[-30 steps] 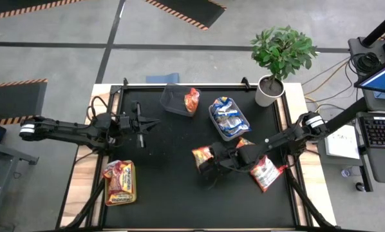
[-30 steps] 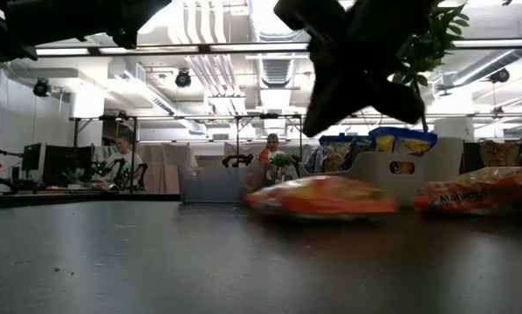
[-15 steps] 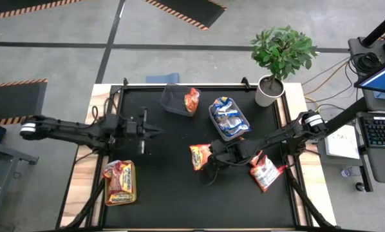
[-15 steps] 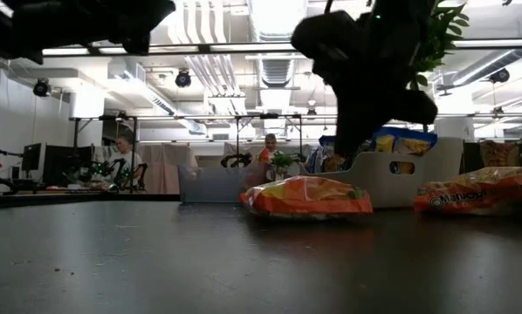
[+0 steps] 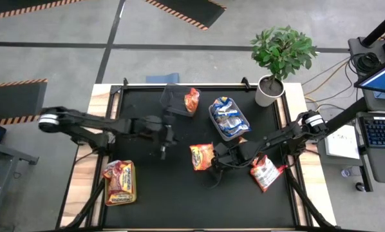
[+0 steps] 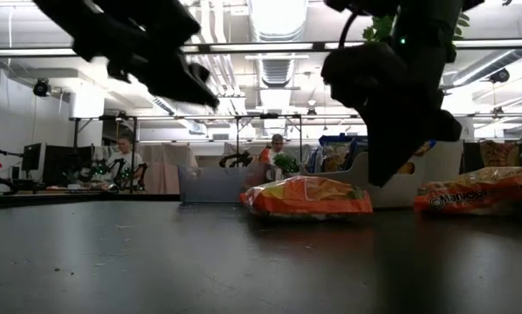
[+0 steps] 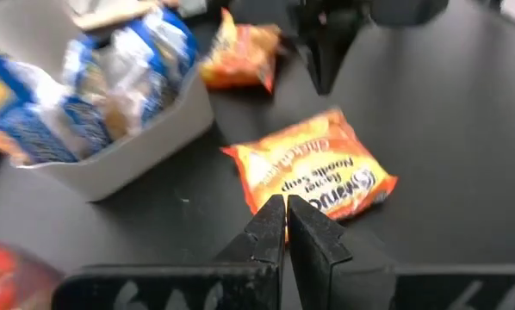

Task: Sort Maruchan noodles
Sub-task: Put the orange noodle pack into the black bin

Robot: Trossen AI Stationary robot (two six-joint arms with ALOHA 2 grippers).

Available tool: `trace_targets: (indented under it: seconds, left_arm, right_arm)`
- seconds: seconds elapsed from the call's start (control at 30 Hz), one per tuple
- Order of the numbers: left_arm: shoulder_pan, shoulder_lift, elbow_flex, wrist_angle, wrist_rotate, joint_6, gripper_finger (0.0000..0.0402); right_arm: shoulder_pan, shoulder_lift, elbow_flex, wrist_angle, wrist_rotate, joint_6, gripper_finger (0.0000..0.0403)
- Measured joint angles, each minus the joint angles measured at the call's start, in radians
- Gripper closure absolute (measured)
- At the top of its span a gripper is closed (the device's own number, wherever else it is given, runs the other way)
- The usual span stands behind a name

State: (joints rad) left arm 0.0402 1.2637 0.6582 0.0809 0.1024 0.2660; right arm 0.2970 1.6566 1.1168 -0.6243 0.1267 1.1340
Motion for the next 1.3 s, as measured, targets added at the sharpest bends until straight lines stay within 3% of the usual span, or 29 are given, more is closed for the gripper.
trace_targets:
  seconds: [0.23,0.5,1.07,1.3]
  left_arm:
    - [0.0,0.24,0.091,0.017,0.121,0.064,0.0402]
    - [0.0,0.384,0.155,0.036,0.126,0.088,0.0402]
    - [-0.002,0.436,0.122,0.128,0.136,0.153,0.0402]
    - [-0.002,0.479,0.12,0.188,0.137,0.153,0.0402]
  right_arm:
    - [0.0,0.0,-0.068,0.101,-0.007,0.064,0.0394]
    - [0.0,-0.015,-0.091,0.226,-0.027,0.11,0.0379]
    - [0.002,-0.056,-0.104,0.236,-0.048,0.201,0.0132]
    - [0.01,-0.056,-0.118,0.247,-0.009,0.216,0.0073]
